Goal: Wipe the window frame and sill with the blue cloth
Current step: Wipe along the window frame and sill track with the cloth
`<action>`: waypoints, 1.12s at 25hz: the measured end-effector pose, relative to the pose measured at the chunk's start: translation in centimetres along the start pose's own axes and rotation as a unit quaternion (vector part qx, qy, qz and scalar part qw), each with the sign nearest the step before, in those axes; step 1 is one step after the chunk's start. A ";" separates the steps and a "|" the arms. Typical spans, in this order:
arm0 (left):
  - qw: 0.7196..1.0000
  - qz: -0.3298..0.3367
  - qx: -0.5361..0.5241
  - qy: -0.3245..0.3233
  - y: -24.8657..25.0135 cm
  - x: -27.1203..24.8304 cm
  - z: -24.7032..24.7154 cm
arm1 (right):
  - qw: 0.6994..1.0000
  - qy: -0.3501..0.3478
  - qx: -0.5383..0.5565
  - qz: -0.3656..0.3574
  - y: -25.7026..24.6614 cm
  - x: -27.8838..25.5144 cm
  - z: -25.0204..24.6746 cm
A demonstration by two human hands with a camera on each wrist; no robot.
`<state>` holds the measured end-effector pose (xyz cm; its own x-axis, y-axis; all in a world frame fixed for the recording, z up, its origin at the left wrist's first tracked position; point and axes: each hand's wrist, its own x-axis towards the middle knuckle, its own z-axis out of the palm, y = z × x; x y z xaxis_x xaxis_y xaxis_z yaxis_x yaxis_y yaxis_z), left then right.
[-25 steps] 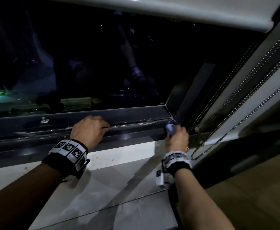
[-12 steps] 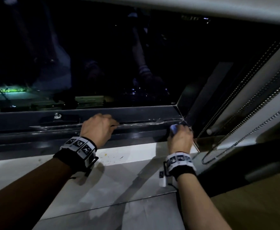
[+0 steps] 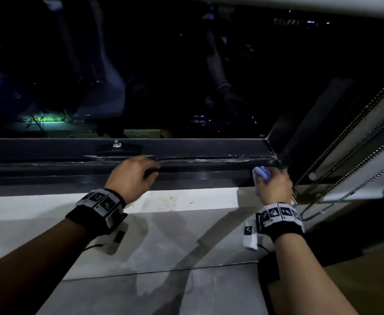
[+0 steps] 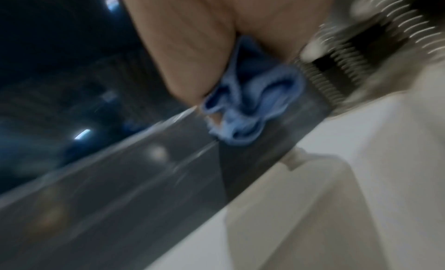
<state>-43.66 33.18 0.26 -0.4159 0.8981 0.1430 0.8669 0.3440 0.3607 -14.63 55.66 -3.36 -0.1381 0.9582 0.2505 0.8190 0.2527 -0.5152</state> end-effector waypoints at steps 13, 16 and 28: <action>0.990 -0.076 0.081 -0.081 -11.0 -4.1 -3.1 | 0.933 -0.161 0.143 -0.288 -18.2 -12.9 7.9; 0.990 -0.116 0.068 -0.035 -14.3 -5.5 -4.7 | 0.991 -0.018 0.103 -0.081 -13.8 -10.5 5.6; 0.991 -0.075 0.061 -0.091 -22.9 -7.7 -7.0 | 0.920 -0.225 -0.009 -0.320 -33.3 -21.5 15.6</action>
<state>-62.18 16.45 -2.68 -0.4963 0.8648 -0.0761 0.8301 0.4983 0.2503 -47.64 28.69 -4.38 -0.8089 0.5729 0.1320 0.4979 0.7869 -0.3644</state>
